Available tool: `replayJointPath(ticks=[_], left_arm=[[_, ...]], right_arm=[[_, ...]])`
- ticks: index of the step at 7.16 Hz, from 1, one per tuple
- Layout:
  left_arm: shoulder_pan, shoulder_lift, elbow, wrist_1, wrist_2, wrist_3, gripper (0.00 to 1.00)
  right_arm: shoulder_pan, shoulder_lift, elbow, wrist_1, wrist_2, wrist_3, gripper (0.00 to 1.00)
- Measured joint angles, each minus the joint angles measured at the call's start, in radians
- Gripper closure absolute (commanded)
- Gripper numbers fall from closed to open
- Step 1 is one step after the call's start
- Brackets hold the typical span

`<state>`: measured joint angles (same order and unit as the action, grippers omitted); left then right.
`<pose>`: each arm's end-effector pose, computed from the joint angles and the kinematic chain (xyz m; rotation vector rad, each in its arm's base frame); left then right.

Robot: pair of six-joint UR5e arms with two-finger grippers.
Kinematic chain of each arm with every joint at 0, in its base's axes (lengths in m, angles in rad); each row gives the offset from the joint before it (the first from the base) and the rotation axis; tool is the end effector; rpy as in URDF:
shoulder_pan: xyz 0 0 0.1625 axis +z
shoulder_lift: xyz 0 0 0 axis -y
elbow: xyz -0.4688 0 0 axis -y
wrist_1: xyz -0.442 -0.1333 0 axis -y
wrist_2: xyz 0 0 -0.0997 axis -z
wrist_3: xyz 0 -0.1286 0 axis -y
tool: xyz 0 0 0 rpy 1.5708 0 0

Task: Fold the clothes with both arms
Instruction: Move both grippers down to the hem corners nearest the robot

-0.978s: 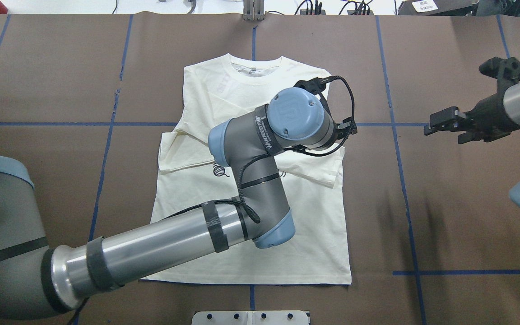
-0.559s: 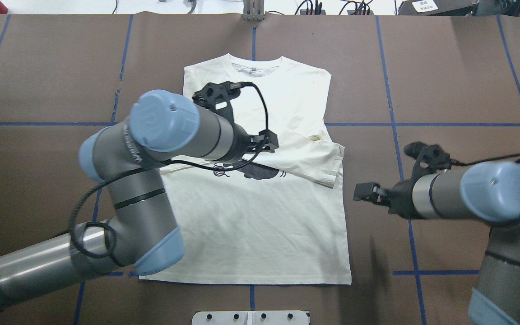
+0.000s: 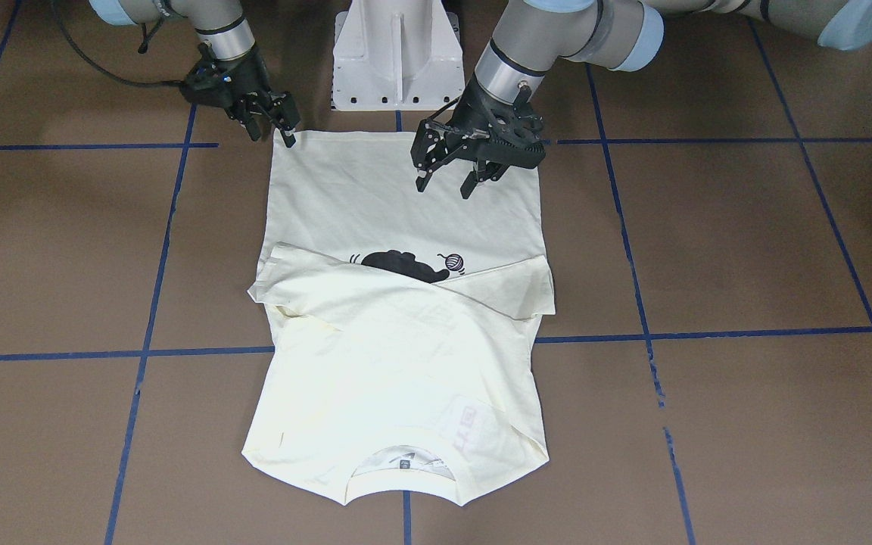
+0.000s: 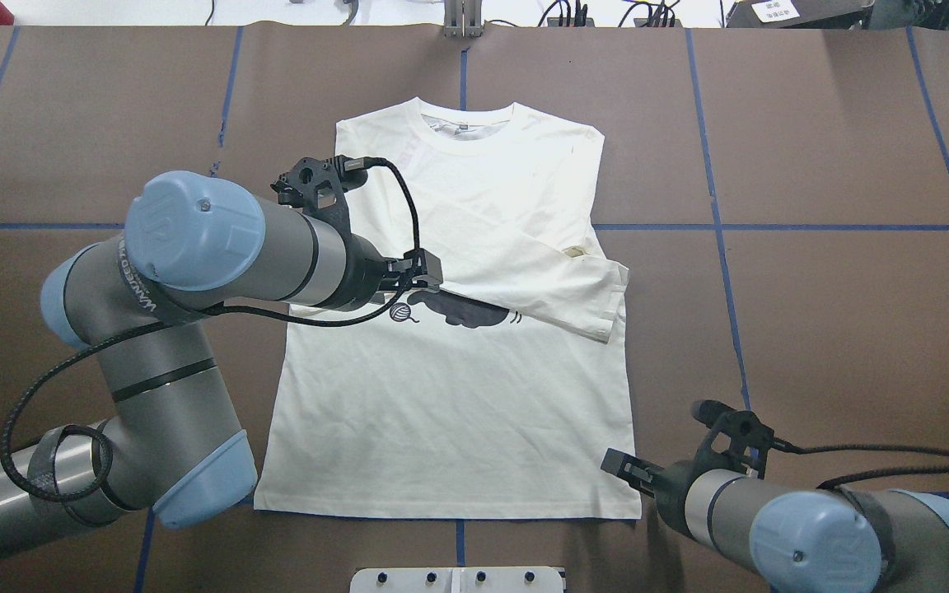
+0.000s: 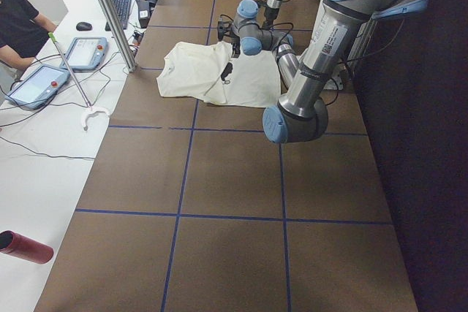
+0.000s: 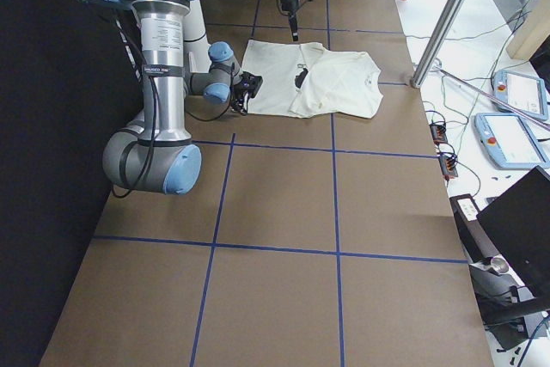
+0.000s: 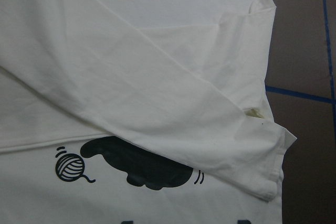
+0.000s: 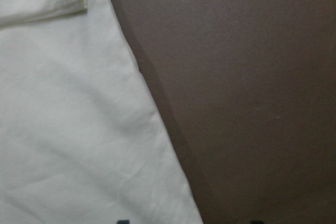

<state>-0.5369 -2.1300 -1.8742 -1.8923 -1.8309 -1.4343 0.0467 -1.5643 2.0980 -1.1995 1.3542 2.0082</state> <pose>0.5407 -0.4385 0.1787 0.1730 1.1875 -0.1973 -0.5358 -0.1862 0.4056 0.0231 -0.9356 0.5468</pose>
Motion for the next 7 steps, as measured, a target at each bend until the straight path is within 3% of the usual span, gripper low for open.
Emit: replayJointPath(ticks=[1, 3, 5, 7], left_arm=[[0.000, 0.002, 0.002, 0.001, 0.001, -0.001, 0.23], [-0.002, 0.003, 0.008, 0.001, 0.002, -0.002, 0.23], [-0.003, 0.023, 0.007, 0.000, 0.002, -0.002, 0.23], [-0.001, 0.032, 0.007, -0.001, 0.002, -0.002, 0.23]], right_arm=[[-0.024, 0.001, 0.000, -0.019, -0.019, 0.038, 0.45], [-0.045, 0.000, -0.003, -0.035, -0.027, 0.064, 0.46], [-0.055, 0.003, -0.003, -0.042, -0.029, 0.067, 0.71], [-0.057, 0.008, -0.003, -0.044, -0.030, 0.067, 0.71]])
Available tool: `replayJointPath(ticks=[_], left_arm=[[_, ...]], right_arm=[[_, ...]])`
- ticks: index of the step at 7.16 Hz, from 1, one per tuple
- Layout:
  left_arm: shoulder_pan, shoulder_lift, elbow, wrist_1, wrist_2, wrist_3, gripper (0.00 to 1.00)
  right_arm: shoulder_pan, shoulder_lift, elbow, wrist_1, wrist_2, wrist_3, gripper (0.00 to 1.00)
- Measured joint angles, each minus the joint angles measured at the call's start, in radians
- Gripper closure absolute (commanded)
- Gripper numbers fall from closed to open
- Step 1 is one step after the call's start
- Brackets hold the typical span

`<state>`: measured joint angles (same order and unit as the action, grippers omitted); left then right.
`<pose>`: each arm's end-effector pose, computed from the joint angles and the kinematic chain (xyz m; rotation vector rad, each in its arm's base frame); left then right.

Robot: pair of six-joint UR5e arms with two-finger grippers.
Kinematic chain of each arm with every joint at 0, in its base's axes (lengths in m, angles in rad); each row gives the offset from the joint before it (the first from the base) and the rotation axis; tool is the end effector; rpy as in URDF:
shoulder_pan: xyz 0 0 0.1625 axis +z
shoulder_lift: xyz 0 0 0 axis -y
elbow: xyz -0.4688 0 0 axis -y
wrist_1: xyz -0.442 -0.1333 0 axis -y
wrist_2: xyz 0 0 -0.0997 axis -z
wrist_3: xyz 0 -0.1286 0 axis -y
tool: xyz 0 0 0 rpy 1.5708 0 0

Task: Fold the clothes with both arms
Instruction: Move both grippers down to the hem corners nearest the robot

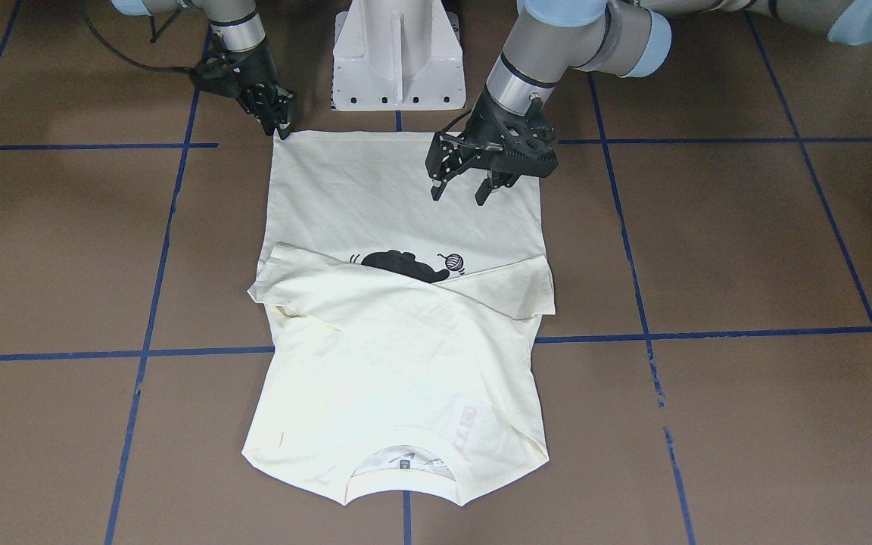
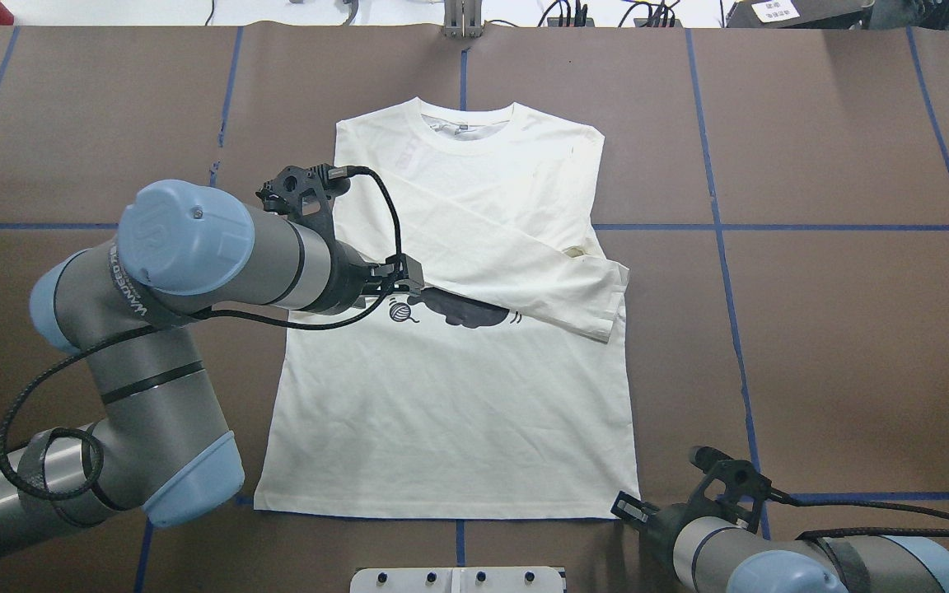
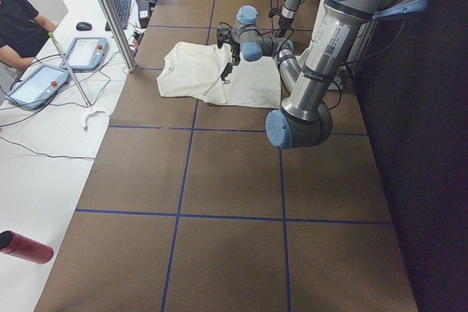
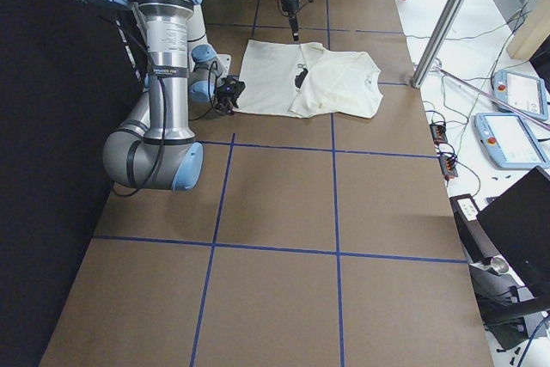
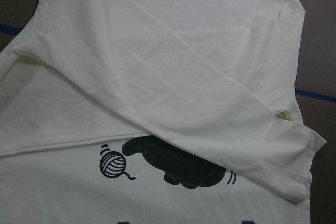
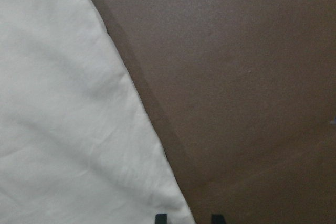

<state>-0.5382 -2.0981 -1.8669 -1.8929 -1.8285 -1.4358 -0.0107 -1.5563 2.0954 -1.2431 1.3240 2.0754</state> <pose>0.5416 -0.4404 0.2039 0.1603 1.1518 -0.2093 -0.5474 -0.1589 0.4091 0.0038 -0.9054 0.5672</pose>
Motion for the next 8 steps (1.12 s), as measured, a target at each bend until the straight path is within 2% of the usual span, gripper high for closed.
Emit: replayJointPath(ticks=[1, 2, 6, 8], left_arm=[[0.001, 0.001, 0.001, 0.000, 0.000, 0.000, 0.23], [0.001, 0.002, 0.001, 0.000, 0.000, 0.000, 0.23], [0.001, 0.053, -0.010, 0.003, 0.004, -0.008, 0.20], [0.038, 0.098, -0.039, 0.006, 0.062, -0.097, 0.20]], right_arm=[[-0.001, 0.000, 0.000, 0.000, 0.000, 0.000, 0.79], [-0.003, 0.001, 0.000, 0.000, 0.000, 0.000, 1.00], [-0.007, -0.001, 0.012, 0.001, -0.010, -0.002, 1.00], [-0.001, -0.037, 0.062, 0.001, 0.006, -0.008, 1.00]])
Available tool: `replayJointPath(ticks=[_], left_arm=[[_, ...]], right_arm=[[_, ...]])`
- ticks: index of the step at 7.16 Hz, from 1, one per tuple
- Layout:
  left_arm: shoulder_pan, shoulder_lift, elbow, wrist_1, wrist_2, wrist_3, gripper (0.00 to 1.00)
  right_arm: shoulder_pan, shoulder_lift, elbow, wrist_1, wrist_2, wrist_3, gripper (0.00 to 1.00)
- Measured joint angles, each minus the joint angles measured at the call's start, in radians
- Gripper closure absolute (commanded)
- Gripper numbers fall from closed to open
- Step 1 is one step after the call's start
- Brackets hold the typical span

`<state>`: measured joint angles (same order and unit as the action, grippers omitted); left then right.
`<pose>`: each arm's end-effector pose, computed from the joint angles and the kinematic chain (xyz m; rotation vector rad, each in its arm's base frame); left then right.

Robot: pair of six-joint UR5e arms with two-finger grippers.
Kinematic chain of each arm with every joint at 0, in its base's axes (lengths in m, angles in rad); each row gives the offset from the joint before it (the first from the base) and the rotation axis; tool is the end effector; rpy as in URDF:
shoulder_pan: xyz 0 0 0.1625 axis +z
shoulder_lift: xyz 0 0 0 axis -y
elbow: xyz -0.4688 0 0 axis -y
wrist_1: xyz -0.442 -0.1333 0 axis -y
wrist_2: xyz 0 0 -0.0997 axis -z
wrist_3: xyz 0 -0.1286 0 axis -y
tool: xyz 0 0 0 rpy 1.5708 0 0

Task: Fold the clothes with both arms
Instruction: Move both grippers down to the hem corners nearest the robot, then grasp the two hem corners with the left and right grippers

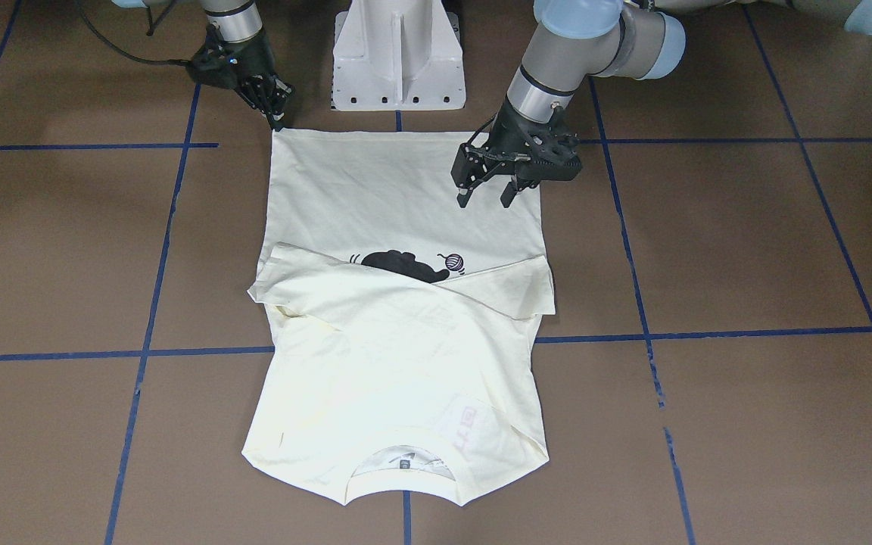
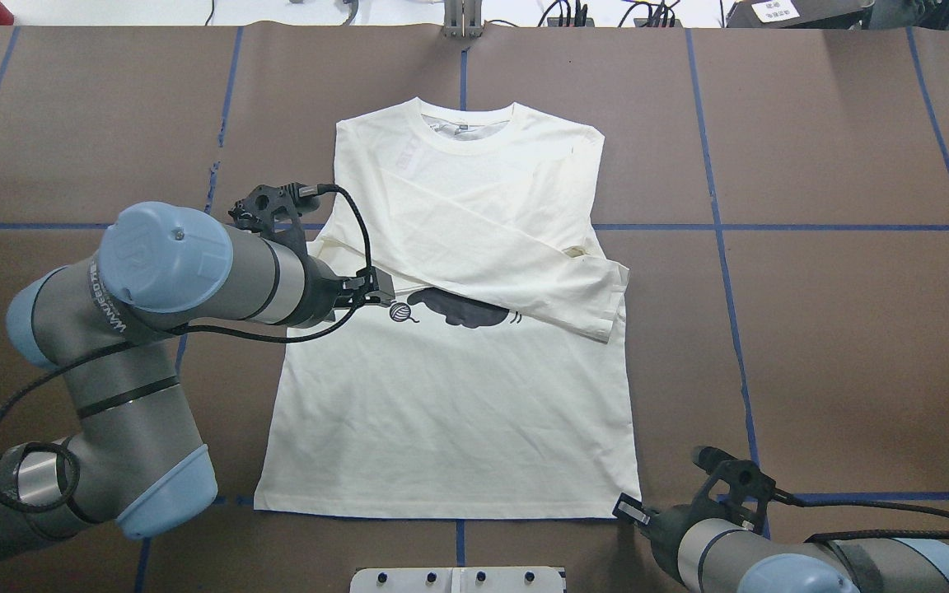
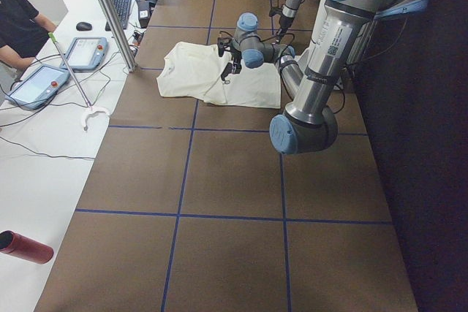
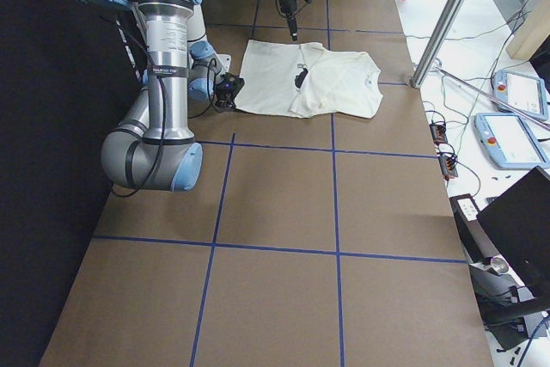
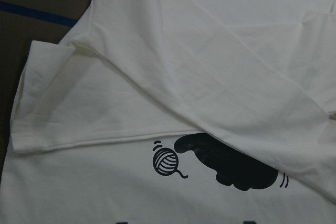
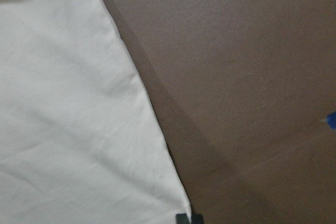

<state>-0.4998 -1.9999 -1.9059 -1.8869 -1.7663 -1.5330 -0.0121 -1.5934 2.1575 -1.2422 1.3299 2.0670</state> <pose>0.5382 -0.4173 0.2544 0.1167 1.0892 -0.3096 -0.5247 -0.1576 0.3956 -0.0060 -0.9288 0.5568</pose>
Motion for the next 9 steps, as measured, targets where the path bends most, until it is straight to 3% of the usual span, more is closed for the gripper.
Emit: replayJointPath(ticks=[4, 9], left_arm=[[0.224, 0.183, -0.119, 0.040, 0.188, -0.157, 0.20], [0.391, 0.207, -0.140, 0.162, 0.221, -0.293, 0.25]], right_arm=[[0.003, -0.120, 0.078, 0.005, 0.032, -0.007, 1.00], [-0.001, -0.133, 0.081, 0.008, 0.034, -0.007, 1.00]])
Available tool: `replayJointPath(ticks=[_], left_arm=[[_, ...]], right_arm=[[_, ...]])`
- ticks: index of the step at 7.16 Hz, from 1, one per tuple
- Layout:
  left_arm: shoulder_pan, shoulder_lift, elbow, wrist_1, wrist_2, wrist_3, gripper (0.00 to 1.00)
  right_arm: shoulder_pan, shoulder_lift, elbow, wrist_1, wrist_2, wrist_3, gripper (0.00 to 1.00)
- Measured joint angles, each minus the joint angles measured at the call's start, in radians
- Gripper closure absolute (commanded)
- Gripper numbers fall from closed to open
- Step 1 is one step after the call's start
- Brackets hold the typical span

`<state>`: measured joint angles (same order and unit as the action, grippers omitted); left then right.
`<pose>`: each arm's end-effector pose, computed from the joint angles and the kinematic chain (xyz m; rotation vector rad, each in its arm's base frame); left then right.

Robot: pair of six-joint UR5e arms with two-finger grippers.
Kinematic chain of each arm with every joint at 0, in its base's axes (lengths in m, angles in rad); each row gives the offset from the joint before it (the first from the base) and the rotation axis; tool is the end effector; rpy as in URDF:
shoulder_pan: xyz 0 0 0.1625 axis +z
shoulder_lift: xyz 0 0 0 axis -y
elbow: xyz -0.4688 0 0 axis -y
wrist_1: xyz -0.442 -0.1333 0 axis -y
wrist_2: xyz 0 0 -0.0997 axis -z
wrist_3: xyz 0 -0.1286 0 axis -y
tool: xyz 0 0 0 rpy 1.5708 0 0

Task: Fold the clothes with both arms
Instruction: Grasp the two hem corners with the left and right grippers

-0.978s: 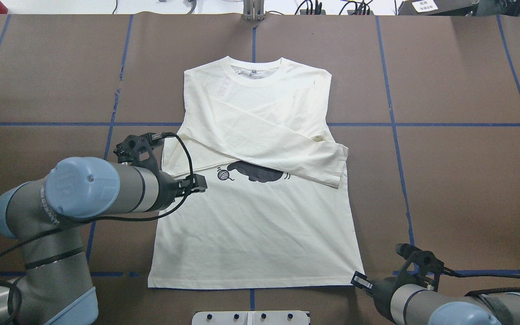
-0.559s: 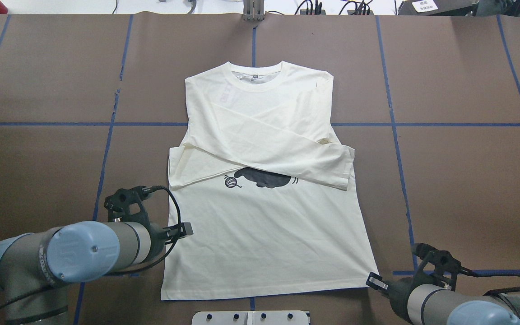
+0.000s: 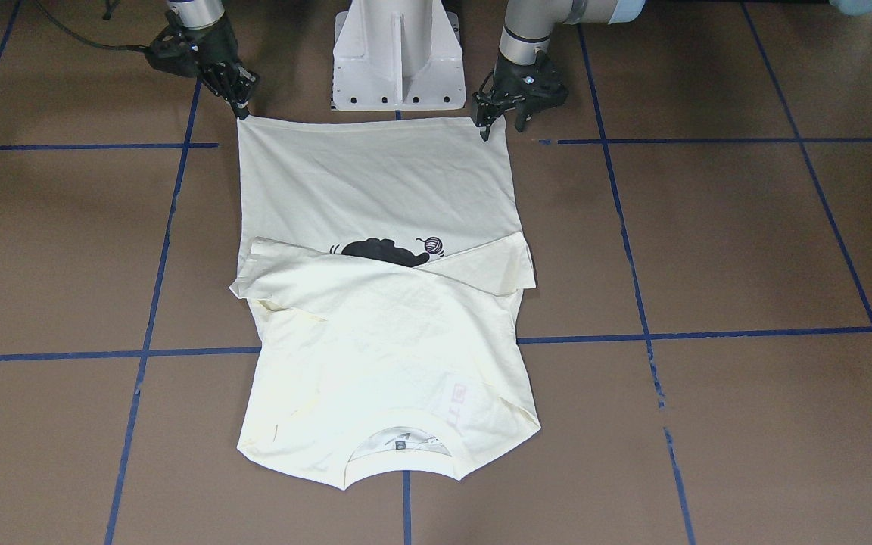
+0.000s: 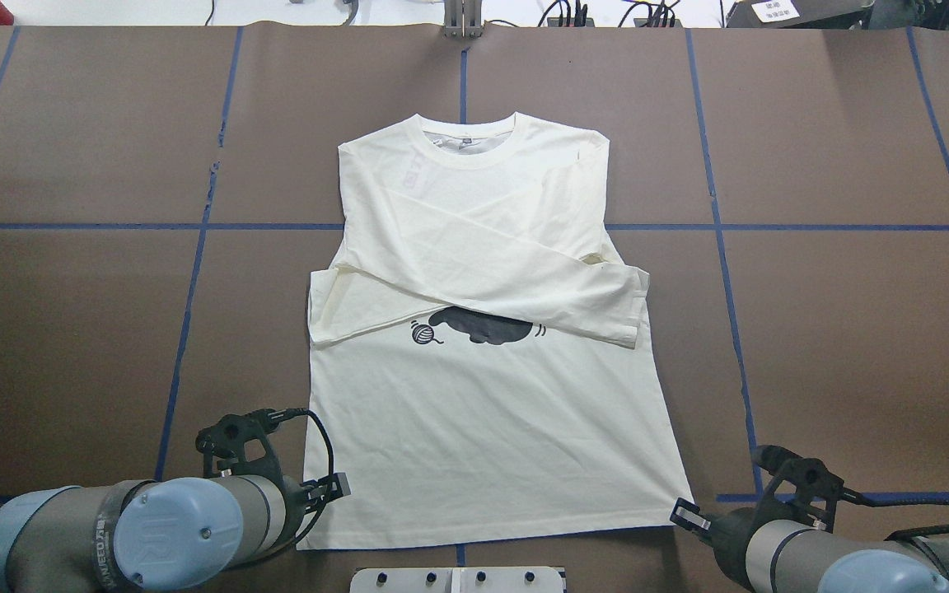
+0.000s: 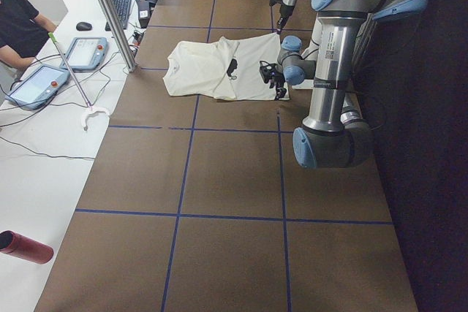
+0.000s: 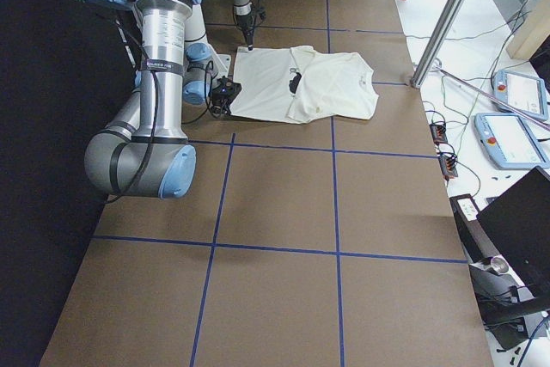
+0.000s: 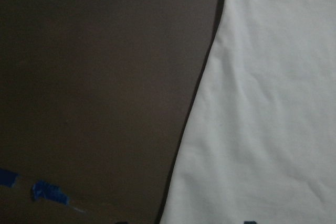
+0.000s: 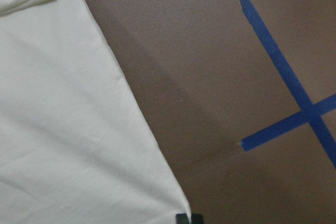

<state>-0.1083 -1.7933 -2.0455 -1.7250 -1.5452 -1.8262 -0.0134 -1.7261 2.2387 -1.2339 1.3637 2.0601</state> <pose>0.5864 -0.2012 0.3457 -0.0388 0.8556 -0.3522 -0.4751 -0.1534 0.4171 -0.0224 -0.8791 0.5332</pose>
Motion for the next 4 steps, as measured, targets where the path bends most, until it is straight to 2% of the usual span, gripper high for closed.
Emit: replayJointPath(ticks=[4], left_arm=[[0.046, 0.001, 0.002, 0.006, -0.001, -0.023, 0.43]], right_arm=[[0.000, 0.002, -0.002, 0.000, 0.000, 0.000, 1.00]])
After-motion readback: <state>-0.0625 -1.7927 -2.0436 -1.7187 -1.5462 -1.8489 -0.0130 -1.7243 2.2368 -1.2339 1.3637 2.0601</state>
